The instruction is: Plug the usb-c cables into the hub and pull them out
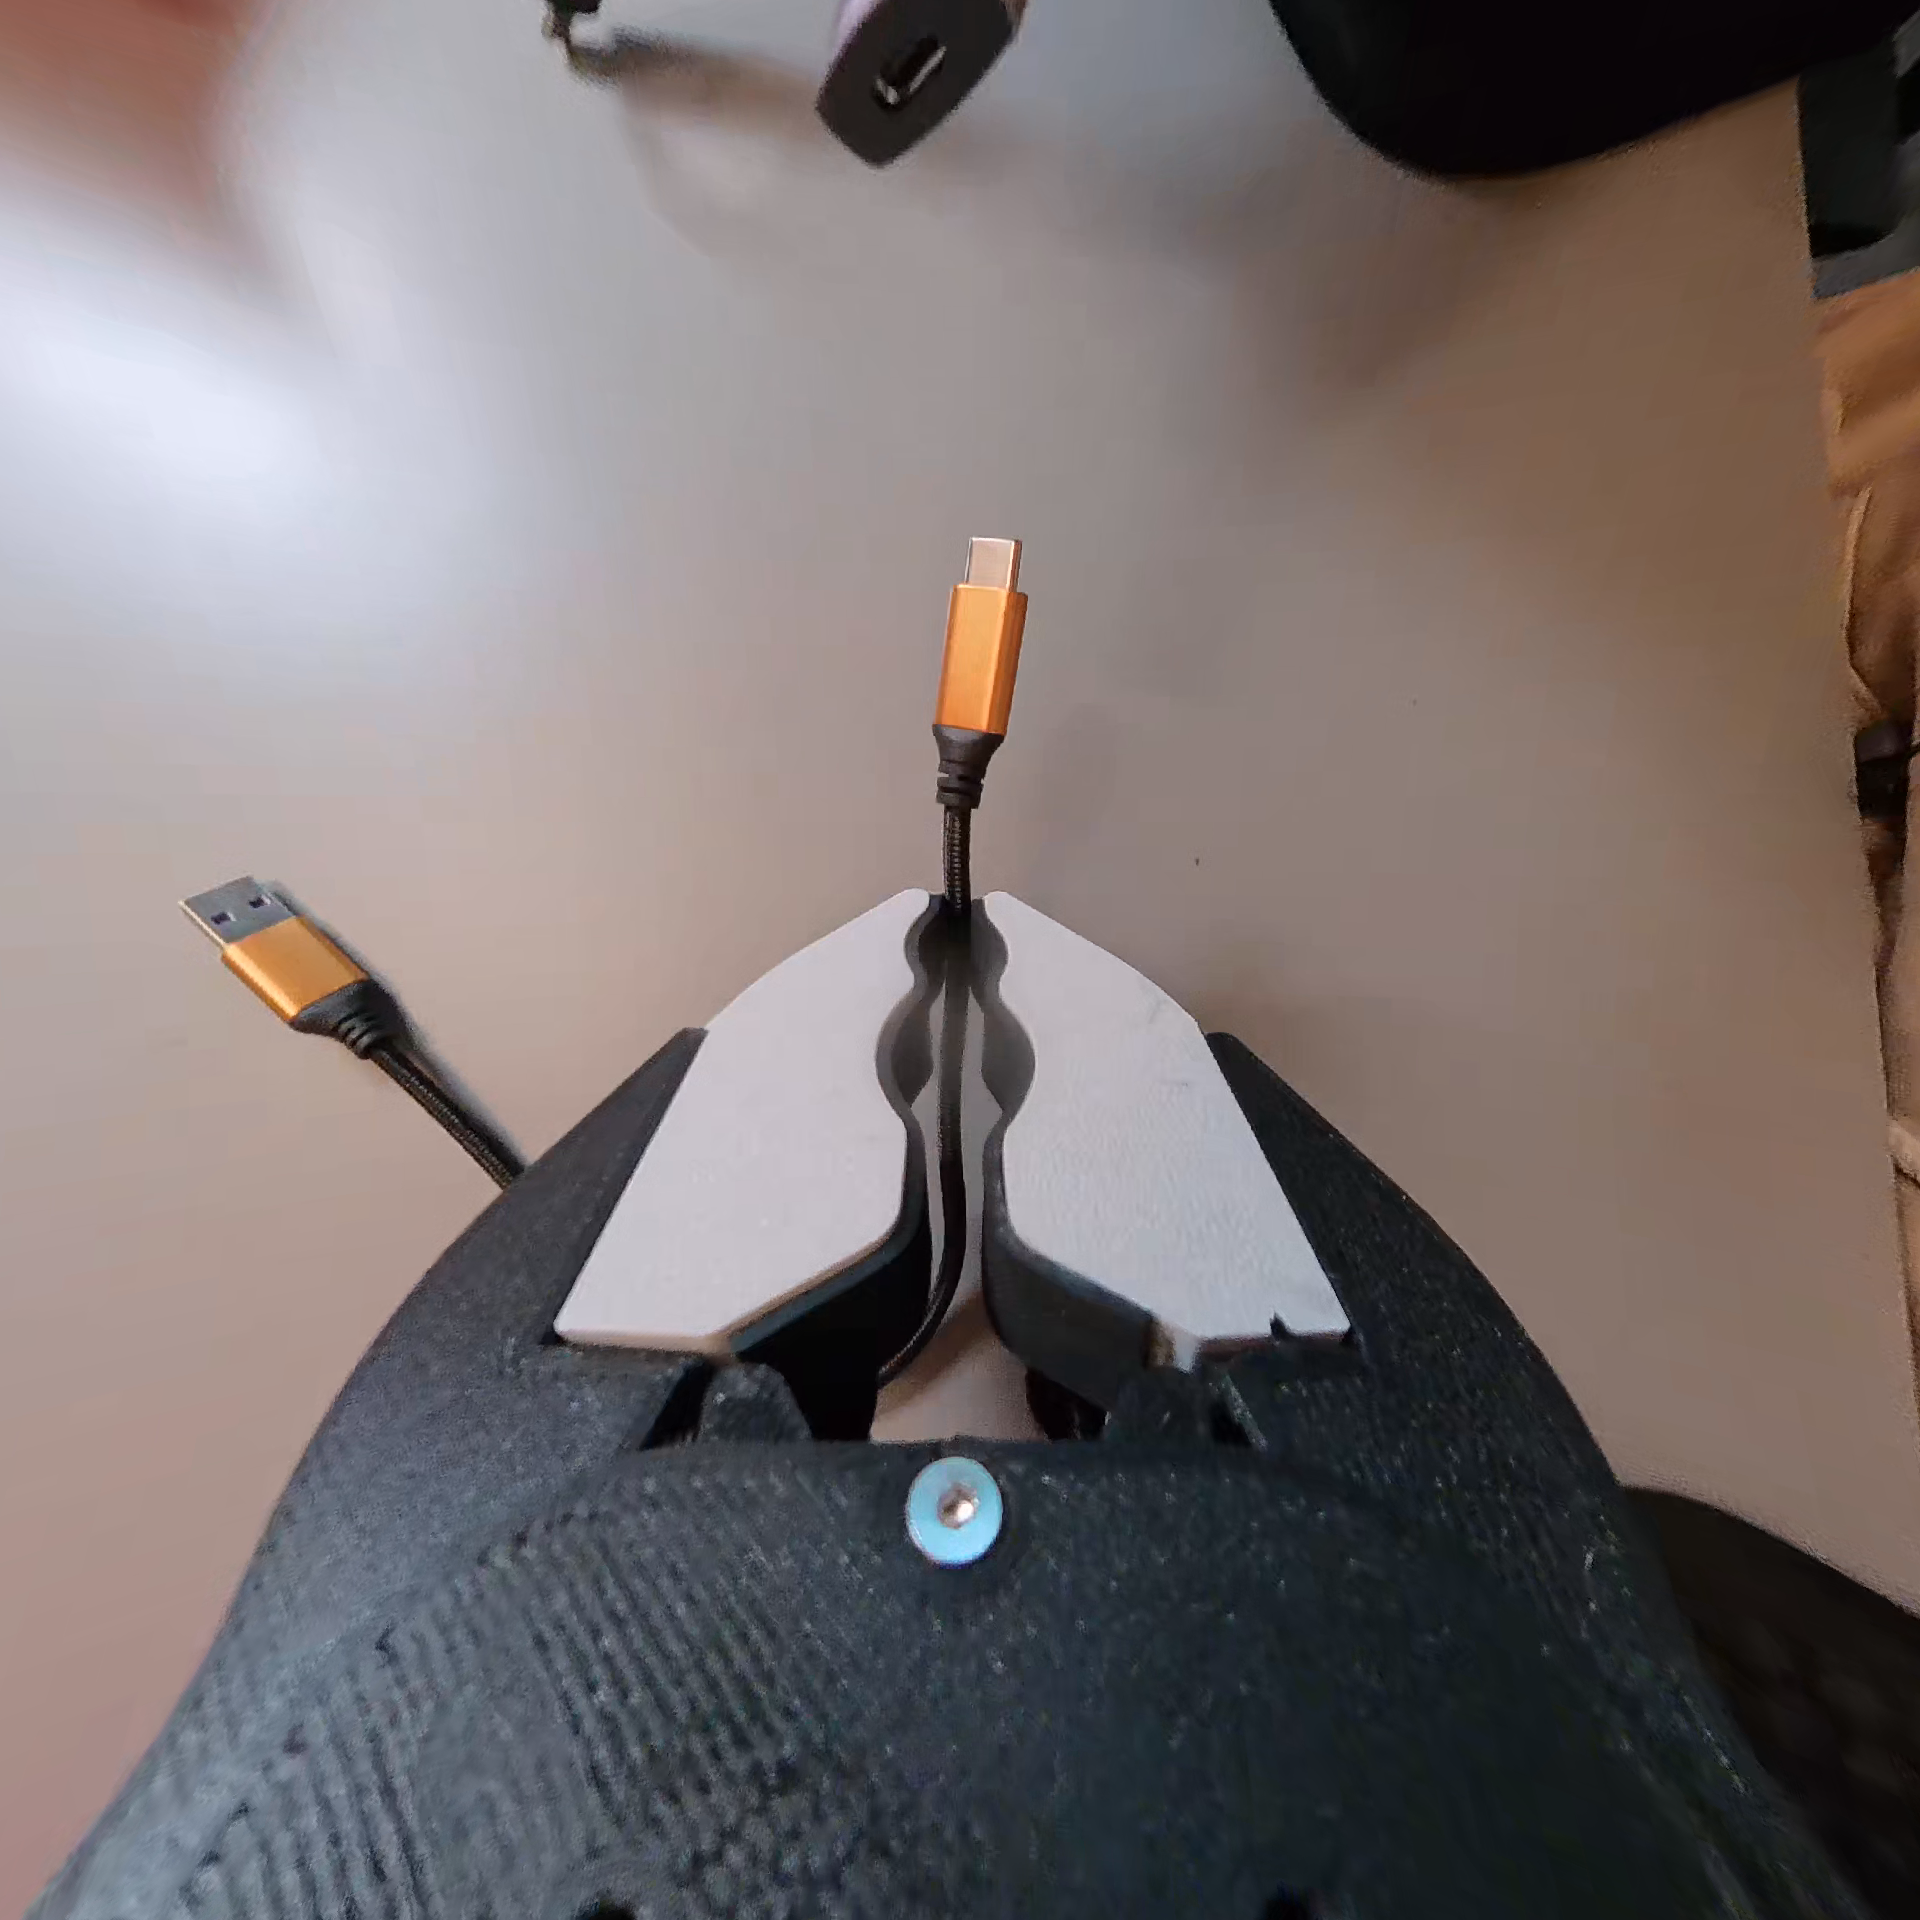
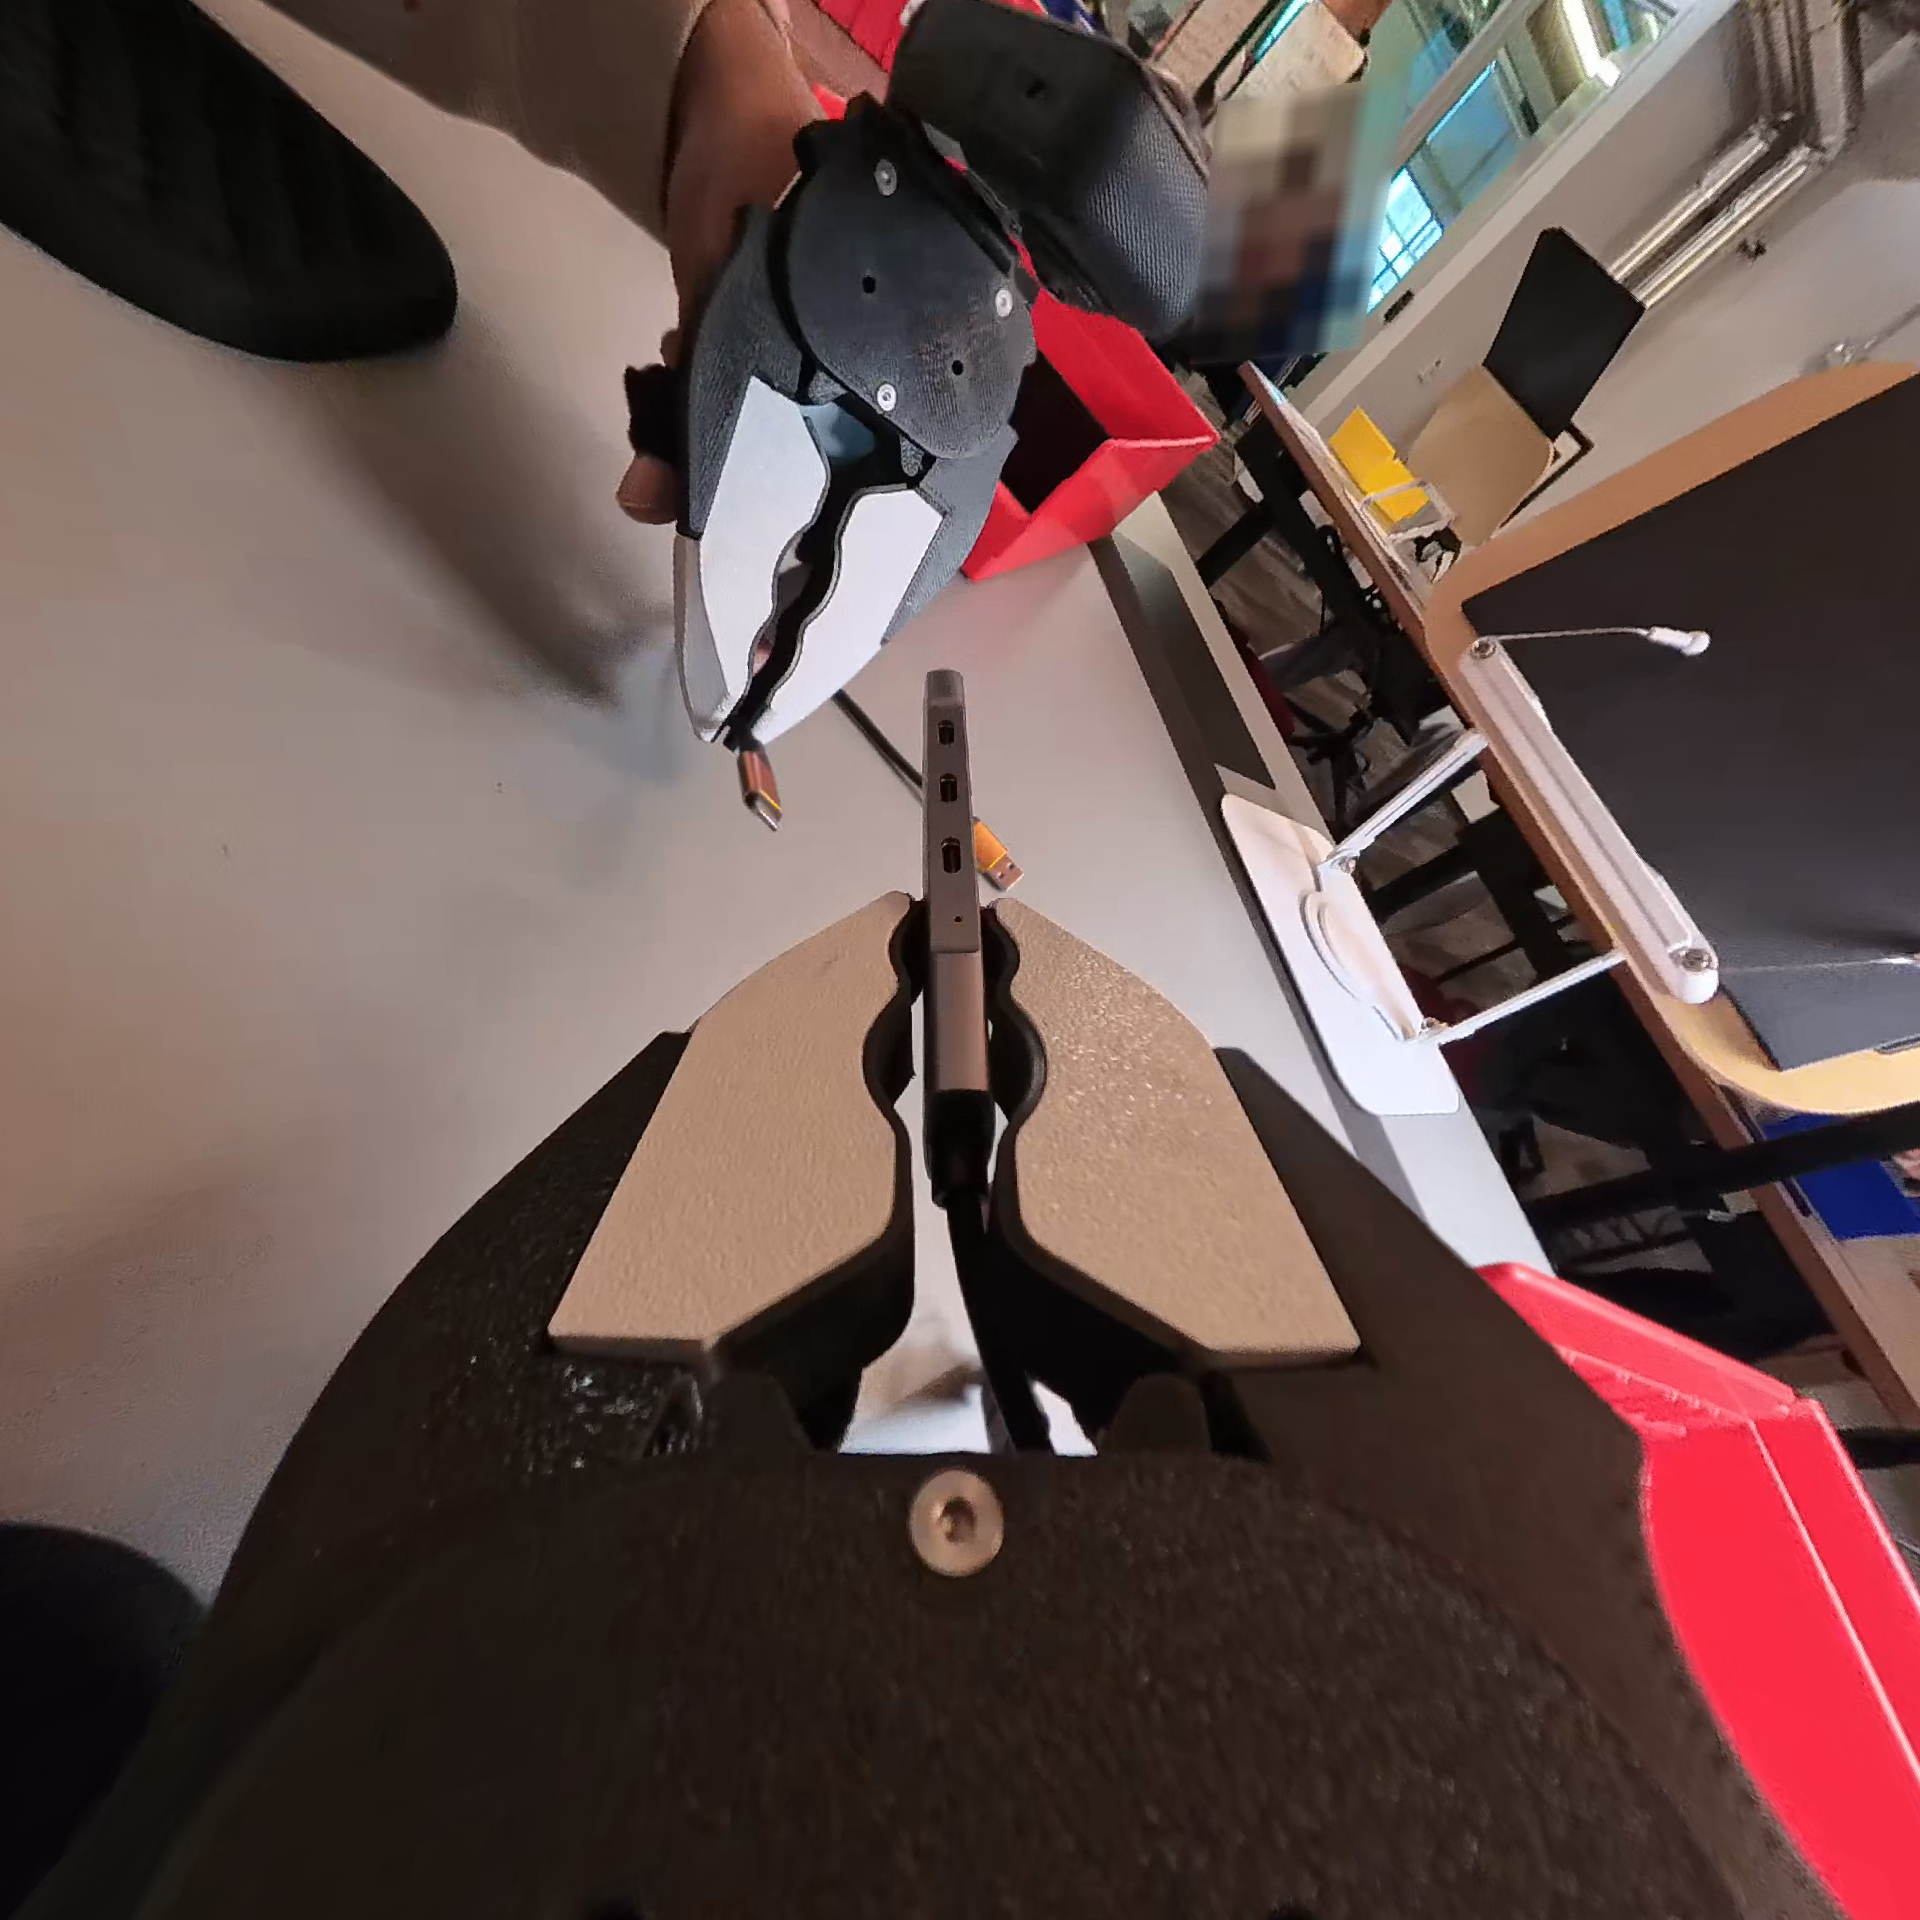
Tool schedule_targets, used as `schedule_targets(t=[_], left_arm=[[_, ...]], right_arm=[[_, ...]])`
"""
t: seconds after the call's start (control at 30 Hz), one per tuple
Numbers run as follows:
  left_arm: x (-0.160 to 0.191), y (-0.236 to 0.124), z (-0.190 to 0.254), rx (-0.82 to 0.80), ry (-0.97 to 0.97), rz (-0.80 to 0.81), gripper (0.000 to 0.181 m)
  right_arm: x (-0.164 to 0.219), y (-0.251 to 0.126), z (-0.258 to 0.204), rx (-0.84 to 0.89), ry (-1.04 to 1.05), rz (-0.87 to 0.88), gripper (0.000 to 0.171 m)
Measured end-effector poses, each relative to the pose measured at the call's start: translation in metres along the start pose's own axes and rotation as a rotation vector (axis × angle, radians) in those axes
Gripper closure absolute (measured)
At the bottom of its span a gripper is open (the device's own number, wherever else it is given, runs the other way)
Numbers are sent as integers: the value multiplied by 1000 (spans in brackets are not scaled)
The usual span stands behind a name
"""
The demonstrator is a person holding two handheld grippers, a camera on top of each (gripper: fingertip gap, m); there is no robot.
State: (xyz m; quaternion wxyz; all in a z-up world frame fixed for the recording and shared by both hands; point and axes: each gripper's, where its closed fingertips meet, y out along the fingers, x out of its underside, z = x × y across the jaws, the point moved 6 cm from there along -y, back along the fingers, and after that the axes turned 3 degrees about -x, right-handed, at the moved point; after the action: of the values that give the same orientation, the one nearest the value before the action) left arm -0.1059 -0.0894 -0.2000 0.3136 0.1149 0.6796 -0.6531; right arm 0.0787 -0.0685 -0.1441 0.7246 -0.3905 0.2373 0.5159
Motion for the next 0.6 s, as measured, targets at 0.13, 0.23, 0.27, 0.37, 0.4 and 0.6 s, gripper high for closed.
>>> schedule_targets(t=[0.13, 0.23, 0.27, 0.37, 0.4, 0.6], left_arm=[[-5, -1, -2, 0, -2, 113, 177], [-5, -9, -4, -2, -16, 198, 177], [-6, -14, -6, -5, -21, 232, 177], [-10, -36, -9, -3, -41, 368, 177], [-13, -46, -9, 1, -41, 425, 177], [-25, -73, -9, 31, -80, 696, 177]], right_arm=[[5, -2, 1, 7, 3, -21, 162], [6, -3, 3, 15, 13, -17, 162], [6, -3, 3, 21, 14, -15, 162], [4, -5, 6, 40, 19, -4, 162], [3, -5, 7, 45, 22, 2, 162], [-1, -8, 10, 60, 53, 39, 162]])
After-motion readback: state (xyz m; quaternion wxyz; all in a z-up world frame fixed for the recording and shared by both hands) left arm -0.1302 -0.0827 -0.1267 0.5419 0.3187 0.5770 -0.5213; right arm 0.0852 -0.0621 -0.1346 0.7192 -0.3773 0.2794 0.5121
